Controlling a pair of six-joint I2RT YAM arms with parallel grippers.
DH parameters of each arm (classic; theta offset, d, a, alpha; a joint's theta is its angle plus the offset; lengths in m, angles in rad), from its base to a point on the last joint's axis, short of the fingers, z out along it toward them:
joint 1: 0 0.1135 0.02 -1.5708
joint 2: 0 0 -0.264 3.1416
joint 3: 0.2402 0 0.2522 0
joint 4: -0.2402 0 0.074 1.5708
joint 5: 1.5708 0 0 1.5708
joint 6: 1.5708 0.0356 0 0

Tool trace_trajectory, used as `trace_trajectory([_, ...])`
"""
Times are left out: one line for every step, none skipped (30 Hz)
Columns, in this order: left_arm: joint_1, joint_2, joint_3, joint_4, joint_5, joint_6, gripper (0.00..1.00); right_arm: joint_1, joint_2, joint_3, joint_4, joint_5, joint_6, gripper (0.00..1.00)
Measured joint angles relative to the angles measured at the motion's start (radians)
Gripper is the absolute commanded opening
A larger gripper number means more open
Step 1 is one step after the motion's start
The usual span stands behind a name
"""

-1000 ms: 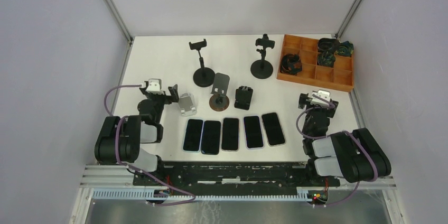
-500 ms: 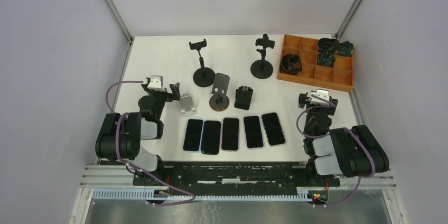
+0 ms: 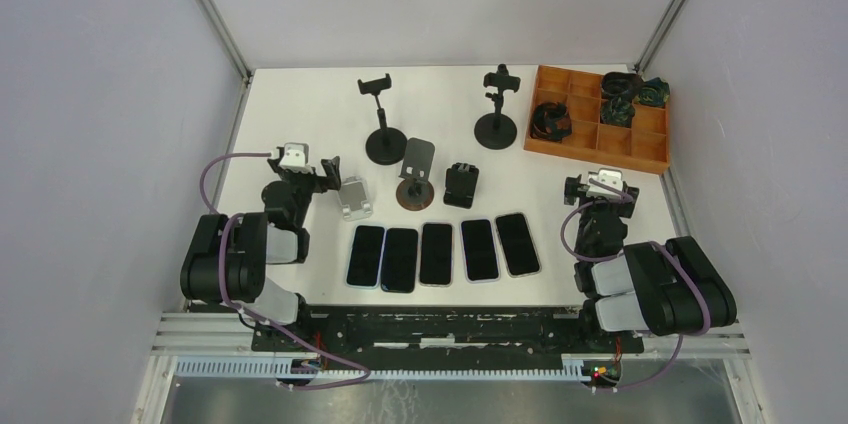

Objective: Remove the phone from the phone stand

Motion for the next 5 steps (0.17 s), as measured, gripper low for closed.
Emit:
trace_trajectory([0.0,0.0,0.0,0.0,0.0,0.0,1.0,0.0,0.0,0.0,0.0,0.0,0.0,0.98])
trace_trajectory([0.0,0.0,0.0,0.0,0.0,0.0,1.0,0.0,0.0,0.0,0.0,0.0,0.0,0.98])
trace_trajectory([0.0,0.0,0.0,0.0,0.0,0.0,1.0,0.0,0.0,0.0,0.0,0.0,0.0,0.98])
trace_trajectory([0.0,0.0,0.0,0.0,0.0,0.0,1.0,0.0,0.0,0.0,0.0,0.0,0.0,0.98])
trace_trajectory([0.0,0.0,0.0,0.0,0.0,0.0,1.0,0.0,0.0,0.0,0.0,0.0,0.0,0.98])
